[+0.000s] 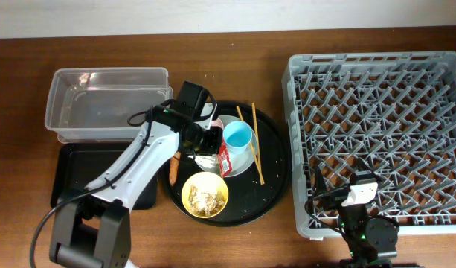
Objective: Sort waste into correct bins and load items into the dishwasher rack
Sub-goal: 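Reach the left gripper to the red wrapper and grasp it, then carry the red wrapper left and drop it into the clear bin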
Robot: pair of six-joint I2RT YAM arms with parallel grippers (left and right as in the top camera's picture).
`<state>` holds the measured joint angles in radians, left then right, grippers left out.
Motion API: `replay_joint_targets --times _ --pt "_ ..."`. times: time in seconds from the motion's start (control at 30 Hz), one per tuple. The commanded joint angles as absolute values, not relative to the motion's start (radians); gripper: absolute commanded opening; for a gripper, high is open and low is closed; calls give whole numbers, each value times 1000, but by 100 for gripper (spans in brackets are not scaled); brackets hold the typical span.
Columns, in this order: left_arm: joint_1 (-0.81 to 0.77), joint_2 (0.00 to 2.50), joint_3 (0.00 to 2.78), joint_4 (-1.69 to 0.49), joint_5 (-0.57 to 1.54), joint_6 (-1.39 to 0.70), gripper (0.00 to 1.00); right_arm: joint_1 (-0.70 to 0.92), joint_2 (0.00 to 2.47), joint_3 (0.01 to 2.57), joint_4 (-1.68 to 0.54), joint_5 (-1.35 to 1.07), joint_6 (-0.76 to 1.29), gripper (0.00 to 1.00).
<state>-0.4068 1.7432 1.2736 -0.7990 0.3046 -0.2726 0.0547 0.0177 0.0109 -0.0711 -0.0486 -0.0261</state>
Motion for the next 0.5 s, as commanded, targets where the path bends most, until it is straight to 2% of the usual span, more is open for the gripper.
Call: replay_joint_targets --times 0.0,0.13,0.27,0.33,0.47 --pt "-411 1734 1270 -796 348 -303 0 51 13 6 -75 -44 -17 98" --pt "-405 1717 1313 -806 474 -302 0 51 13 6 -75 -44 -17 99" --pt "-314 1599 1350 -863 483 -287 0 51 13 6 -75 -44 -17 98" --pt "-230 1528 1350 -864 463 -286 0 51 13 6 -75 -44 -17 98" --pt "36 1415 1350 -886 320 -282 0 51 13 6 -75 -44 -17 98"
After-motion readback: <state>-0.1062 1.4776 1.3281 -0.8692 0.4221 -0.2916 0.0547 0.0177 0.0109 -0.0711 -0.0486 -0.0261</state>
